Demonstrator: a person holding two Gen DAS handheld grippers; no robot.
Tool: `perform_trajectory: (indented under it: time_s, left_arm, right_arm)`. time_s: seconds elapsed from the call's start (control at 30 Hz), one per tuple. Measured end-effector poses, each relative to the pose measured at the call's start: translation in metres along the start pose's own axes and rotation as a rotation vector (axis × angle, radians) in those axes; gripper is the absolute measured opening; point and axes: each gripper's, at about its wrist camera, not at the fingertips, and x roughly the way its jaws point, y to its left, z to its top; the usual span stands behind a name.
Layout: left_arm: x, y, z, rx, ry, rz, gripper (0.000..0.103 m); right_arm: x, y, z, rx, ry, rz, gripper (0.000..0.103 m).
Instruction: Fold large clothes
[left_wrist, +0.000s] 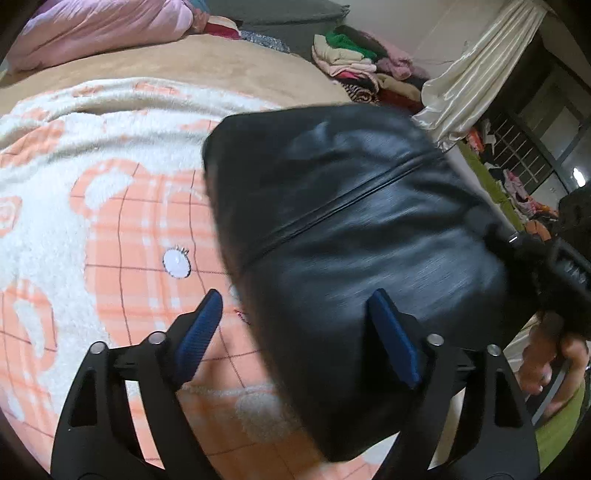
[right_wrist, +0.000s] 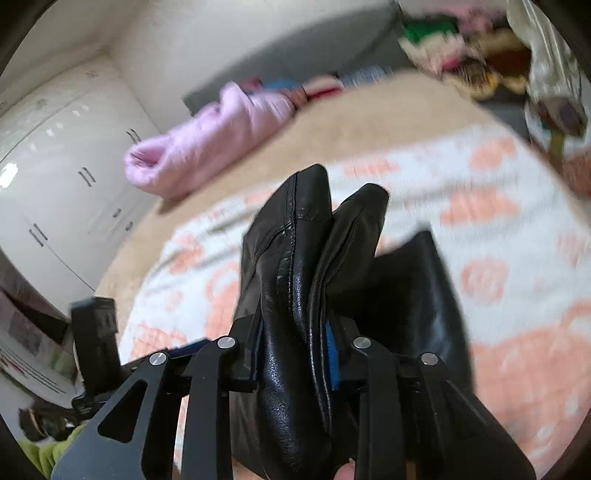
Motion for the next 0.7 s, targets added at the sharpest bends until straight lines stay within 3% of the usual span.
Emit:
perform_trajectory:
  time_s: [0.13, 0.33, 0.47, 0.6, 0.7]
  left_arm:
    - [0.008, -0.010, 0.000, 0.010, 0.031, -0.017, 0.083]
    - [0.043, -0.019, -0.016, -0.018, 0.132, -0.051, 0.092]
    - [0.056, -0.023, -0.023, -0.028, 0.164, -0.063, 0.093]
    - [0.060, -0.029, -0.024, -0.006, 0.166, -0.048, 0.093]
    - [0.061, -0.034, -0.021, 0.007, 0.168, -0.045, 0.093]
  right_arm:
    - [-0.011, -0.033, 0.006, 0.008, -0.018, 0.020, 0.024]
    - [0.016, -0.106, -0.041, 0.188, 0.066, 0.025, 0.025]
    - [0.021, -0.118, -0.058, 0.174, 0.051, -0.038, 0.029]
    - [0.023, -0.118, -0.066, 0.142, 0.048, -0.112, 0.035]
    - [0.018, -0.111, -0.067, 0.110, 0.038, -0.184, 0.053]
